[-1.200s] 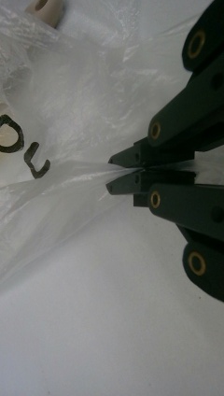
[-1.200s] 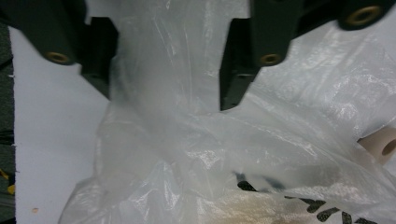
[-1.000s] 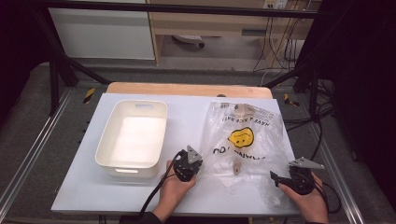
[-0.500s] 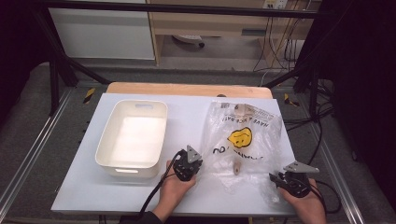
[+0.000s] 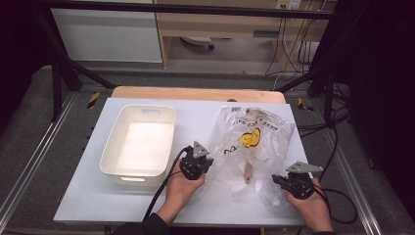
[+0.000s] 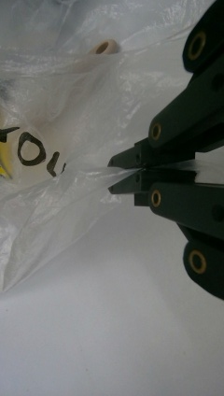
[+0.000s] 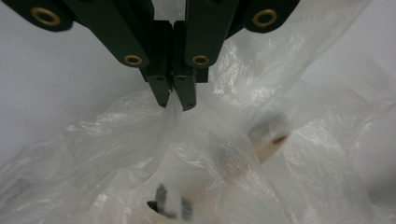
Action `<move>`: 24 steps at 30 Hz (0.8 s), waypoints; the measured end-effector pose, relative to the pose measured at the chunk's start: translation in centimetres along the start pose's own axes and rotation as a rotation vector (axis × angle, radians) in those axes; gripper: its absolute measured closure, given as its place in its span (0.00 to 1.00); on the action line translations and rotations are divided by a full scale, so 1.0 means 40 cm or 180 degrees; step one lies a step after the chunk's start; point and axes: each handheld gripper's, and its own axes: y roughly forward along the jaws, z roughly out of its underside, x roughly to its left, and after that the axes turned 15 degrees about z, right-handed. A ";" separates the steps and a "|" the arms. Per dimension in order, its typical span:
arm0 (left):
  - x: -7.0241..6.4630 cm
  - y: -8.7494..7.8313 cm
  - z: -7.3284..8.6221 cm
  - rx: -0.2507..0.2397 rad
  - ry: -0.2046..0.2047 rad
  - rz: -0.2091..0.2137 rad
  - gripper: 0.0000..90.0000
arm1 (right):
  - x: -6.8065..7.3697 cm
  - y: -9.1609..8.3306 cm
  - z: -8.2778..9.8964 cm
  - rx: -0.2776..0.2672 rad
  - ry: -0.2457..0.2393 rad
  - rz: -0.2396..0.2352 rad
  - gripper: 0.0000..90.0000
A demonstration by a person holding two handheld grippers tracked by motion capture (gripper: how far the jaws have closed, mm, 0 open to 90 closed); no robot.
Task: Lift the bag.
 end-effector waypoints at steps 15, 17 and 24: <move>0.011 -0.062 -0.117 0.0046 0.0158 0.0031 1.00 | 0.057 0.044 -0.109 -0.0050 -0.0185 -0.0266 1.00; 0.019 -0.068 -0.131 0.0079 0.0173 0.0012 1.00 | 0.059 0.046 -0.123 -0.0091 -0.0192 -0.0277 1.00; 0.064 -0.096 -0.165 0.0124 0.0138 -0.0012 1.00 | 0.073 0.052 -0.166 -0.0061 -0.0251 -0.0299 1.00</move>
